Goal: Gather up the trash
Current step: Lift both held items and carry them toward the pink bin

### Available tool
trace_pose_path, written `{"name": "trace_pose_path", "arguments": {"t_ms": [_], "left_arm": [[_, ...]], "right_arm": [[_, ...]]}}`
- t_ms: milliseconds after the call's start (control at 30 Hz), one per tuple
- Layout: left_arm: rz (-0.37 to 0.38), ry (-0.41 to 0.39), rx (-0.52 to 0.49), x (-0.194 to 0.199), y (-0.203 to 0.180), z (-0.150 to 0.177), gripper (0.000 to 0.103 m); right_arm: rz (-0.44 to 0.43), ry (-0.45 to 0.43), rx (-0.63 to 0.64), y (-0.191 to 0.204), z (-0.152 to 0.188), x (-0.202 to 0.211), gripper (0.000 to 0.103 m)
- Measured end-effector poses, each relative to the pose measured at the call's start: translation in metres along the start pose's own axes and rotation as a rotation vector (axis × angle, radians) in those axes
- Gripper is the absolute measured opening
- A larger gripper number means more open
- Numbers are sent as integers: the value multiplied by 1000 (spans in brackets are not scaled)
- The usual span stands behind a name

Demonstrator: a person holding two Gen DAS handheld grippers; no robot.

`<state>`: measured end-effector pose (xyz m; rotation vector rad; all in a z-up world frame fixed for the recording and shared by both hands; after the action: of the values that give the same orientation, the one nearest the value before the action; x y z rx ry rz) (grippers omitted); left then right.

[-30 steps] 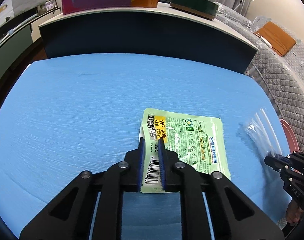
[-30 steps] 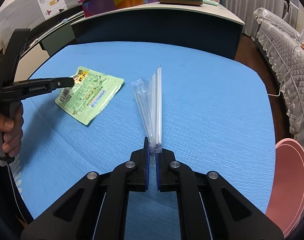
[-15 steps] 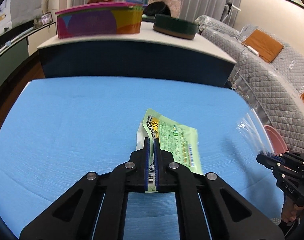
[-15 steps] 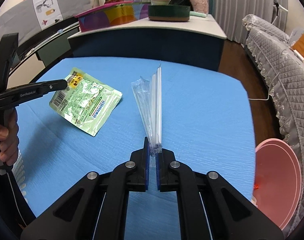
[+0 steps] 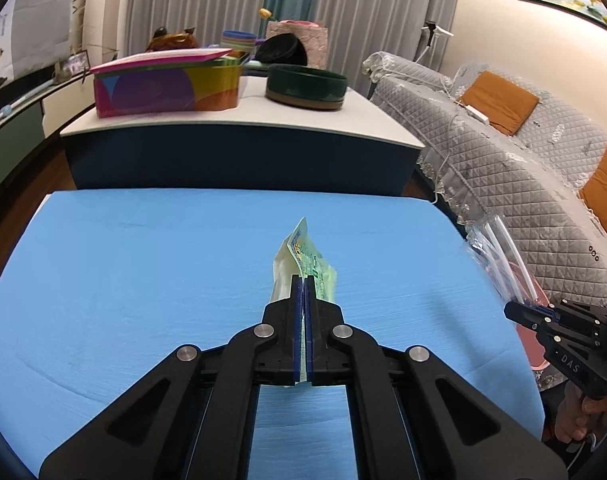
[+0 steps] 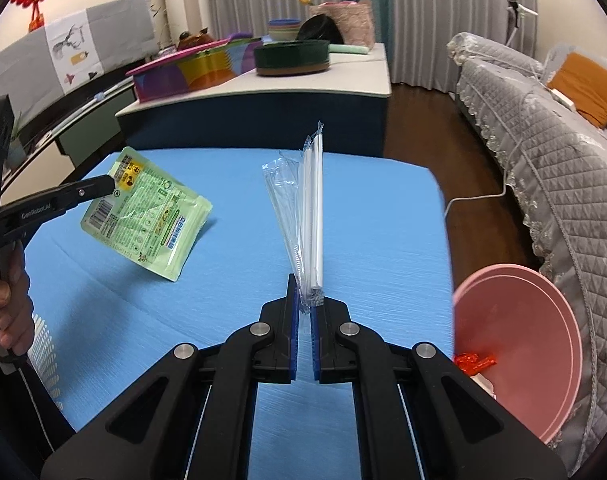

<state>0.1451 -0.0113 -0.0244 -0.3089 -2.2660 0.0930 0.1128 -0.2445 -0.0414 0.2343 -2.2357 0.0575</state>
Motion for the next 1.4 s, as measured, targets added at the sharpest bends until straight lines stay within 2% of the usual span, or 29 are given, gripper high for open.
{"name": "trace_pose_path", "arguments": {"t_ms": [633,1133,1400], "left_arm": [[80,-41,-93,15,-69,-2,1],[170,-40,-202,10,-146,-2,1],[223,-43,-309,10,-207,-1,1]], "right_arm": [[64,-73,-125,-59,18,53,5],[158,-94,-261,-129,48,85,5],[200,-104,-326,-160,56,98,5]]}}
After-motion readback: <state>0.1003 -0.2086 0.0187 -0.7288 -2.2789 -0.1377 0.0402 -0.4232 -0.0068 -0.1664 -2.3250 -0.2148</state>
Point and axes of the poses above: each gripper's, at about its wrist camera, not at the fingertips, and x roughly against the way its jaws point, y to its left, z to its underside, the point moved 4 cm from there along -x, roughly the way its jaws point, and after that the axes turned 7 degrees about y, right-handed, at the moved point
